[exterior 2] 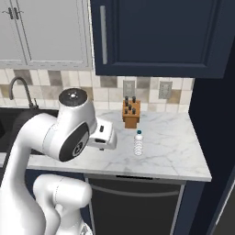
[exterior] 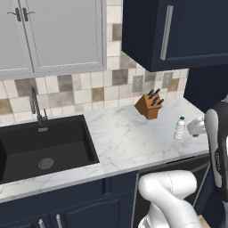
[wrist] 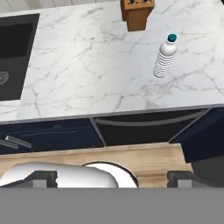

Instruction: Take the bottled waters from the counter and place them in the freezer to freeze. Close the freezer door after placing the bottles.

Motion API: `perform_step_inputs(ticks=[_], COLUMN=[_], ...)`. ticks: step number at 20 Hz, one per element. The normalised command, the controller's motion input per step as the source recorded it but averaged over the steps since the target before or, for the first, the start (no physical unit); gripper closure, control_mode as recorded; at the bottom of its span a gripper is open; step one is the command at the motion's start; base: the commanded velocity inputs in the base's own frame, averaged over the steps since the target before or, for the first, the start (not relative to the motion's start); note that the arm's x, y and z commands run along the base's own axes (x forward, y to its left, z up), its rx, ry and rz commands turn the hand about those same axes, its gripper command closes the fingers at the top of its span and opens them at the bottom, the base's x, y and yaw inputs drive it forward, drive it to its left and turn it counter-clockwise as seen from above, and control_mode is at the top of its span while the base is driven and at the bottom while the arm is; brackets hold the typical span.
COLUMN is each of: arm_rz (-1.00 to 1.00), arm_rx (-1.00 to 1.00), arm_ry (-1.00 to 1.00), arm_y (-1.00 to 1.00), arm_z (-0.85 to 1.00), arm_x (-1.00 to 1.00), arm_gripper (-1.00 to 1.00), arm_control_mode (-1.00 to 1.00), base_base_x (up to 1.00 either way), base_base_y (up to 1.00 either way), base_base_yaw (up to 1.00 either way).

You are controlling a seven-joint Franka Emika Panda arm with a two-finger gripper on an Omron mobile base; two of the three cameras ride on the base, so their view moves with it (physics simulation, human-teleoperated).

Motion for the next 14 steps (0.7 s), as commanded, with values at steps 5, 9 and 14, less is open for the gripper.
perform_step_inputs(ticks=[5,9,14], arm_rz=[0.0,-0.04,0.0], arm_rx=[0.06,0.05,0.0], arm_ry=[-0.21,-0.05,-0.13], arm_y=[-0.35,-0.44,-0.61], arm_z=[0.15,-0.03,-0.24], arm_x=[0.06,0.43,0.38], arm_gripper=[-1.0,-1.0,-1.0], arm_control_mode=[-1.0,-1.0,-1.0], base_base_x=[0.0,0.0,0.0], base_base_y=[0.0,0.0,0.0], base_base_yaw=[0.0,0.0,0.0])
